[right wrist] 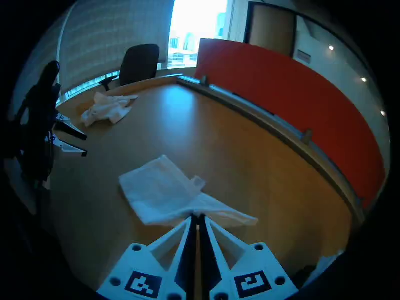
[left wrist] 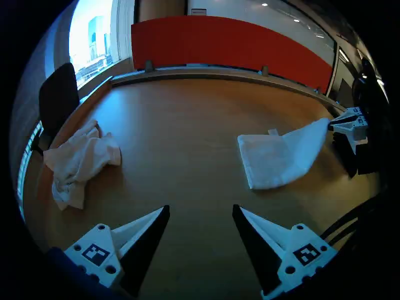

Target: Fold towel

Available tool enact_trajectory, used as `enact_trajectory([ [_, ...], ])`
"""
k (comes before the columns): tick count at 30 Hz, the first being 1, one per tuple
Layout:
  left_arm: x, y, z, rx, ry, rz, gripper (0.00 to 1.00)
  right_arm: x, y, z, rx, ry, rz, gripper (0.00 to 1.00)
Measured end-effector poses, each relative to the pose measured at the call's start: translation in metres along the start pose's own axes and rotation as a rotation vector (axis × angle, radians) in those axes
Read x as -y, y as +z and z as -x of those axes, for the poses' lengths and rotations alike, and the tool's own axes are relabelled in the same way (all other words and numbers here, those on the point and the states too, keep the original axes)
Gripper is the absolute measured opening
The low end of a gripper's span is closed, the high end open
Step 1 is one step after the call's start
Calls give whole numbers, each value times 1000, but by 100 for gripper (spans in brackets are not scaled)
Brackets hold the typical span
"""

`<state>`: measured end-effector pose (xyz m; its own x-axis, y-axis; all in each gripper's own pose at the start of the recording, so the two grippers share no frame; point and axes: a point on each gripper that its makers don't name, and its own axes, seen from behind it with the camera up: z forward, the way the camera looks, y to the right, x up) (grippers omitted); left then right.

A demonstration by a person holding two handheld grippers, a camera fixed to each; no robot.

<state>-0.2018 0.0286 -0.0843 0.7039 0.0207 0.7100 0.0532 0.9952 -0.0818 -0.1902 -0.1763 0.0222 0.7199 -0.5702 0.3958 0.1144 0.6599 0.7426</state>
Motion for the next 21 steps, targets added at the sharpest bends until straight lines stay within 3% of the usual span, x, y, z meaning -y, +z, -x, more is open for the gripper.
enact_trajectory([
  [9,0,-4,-4,-7,-3,9,93,11,9,-13,0,-31,-26,7],
  [21,-4,-19,-9,-18,-3,40,93,56,50,-42,6,-79,-108,6],
])
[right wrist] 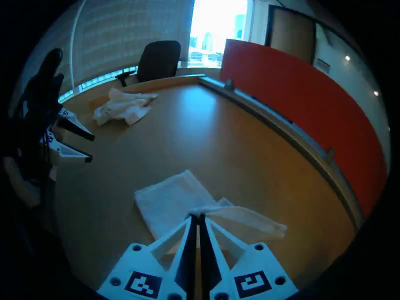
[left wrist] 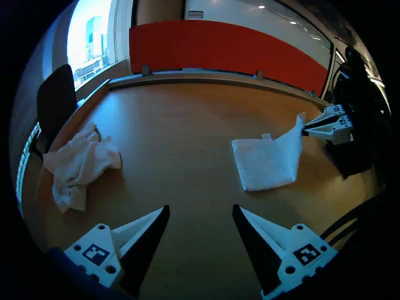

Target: Fold towel

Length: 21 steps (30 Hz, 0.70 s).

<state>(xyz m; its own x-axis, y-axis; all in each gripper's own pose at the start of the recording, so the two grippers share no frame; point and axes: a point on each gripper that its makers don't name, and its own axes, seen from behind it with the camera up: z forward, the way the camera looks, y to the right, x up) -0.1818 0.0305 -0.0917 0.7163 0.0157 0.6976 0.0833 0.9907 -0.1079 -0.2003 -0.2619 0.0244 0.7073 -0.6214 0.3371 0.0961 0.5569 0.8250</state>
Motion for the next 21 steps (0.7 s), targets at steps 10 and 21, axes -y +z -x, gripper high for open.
enact_trajectory([
  [10,-1,-16,-4,-24,-31,22,93,49,51,-2,46,-5,-89,6],
  [21,5,-21,4,-26,-74,16,93,85,90,20,118,24,-158,5],
])
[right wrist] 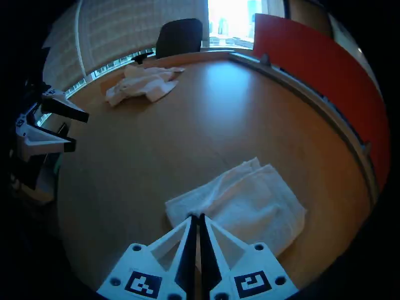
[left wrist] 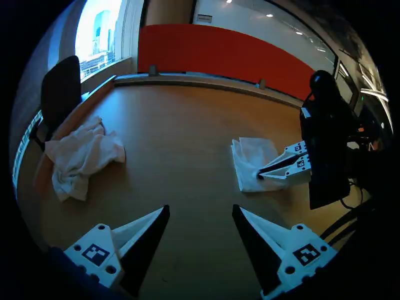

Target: Fold towel

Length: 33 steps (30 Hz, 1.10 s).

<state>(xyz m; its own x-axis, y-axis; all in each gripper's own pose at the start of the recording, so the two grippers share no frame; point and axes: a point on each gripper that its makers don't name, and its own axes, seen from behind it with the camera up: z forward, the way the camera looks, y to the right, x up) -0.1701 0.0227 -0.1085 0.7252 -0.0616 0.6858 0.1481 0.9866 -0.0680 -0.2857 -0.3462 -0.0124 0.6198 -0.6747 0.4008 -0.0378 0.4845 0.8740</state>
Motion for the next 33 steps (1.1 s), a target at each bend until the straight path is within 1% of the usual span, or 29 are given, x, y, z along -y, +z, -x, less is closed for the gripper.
enact_trajectory([
  [6,1,1,0,2,-6,-1,93,-3,-2,-1,-3,9,-5,6],
  [8,1,2,0,3,-6,-1,93,-4,-4,-2,-9,5,-4,8],
  [10,1,2,-1,3,-4,-2,93,-5,-6,-3,-13,2,-2,15],
  [12,1,3,-1,2,-2,-3,93,-6,-8,-4,-17,-1,1,26],
  [14,1,3,-2,1,-1,-3,93,-7,-10,-4,-22,0,2,42],
  [16,0,4,-2,1,-2,-3,93,-8,-12,-4,-24,2,4,63],
  [18,-1,4,-3,0,-4,-2,93,-9,-14,-4,-25,5,7,75],
  [20,-2,5,-3,-2,-5,0,93,-10,-16,-3,-24,7,12,77],
  [27,-6,6,-6,-7,-4,0,93,-12,-23,1,-29,12,28,77],
  [33,-8,5,-8,-10,-4,0,93,-15,-31,11,-27,27,41,77],
])
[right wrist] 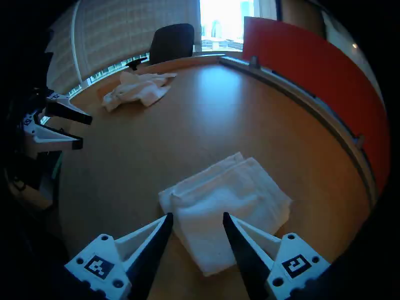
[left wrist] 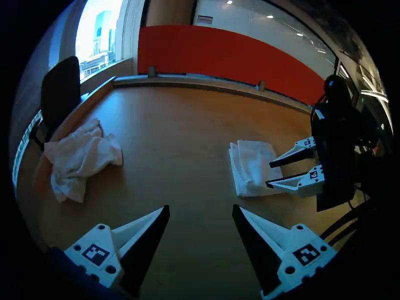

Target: Fold towel

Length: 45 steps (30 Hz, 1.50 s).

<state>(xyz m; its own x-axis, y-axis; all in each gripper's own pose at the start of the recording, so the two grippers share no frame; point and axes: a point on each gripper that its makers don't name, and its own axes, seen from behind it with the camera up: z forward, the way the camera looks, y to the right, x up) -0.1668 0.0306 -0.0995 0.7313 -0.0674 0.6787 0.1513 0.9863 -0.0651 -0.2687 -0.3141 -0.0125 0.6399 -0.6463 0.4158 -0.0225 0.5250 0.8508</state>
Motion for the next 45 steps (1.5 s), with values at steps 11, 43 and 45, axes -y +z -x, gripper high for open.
enact_trajectory([
  [11,-5,0,-1,0,6,7,93,-10,-21,32,20,40,39,77],
  [43,-14,4,2,7,15,22,93,-14,-15,79,83,104,78,67],
  [45,-14,4,2,6,13,22,93,-14,-15,80,83,107,80,61],
])
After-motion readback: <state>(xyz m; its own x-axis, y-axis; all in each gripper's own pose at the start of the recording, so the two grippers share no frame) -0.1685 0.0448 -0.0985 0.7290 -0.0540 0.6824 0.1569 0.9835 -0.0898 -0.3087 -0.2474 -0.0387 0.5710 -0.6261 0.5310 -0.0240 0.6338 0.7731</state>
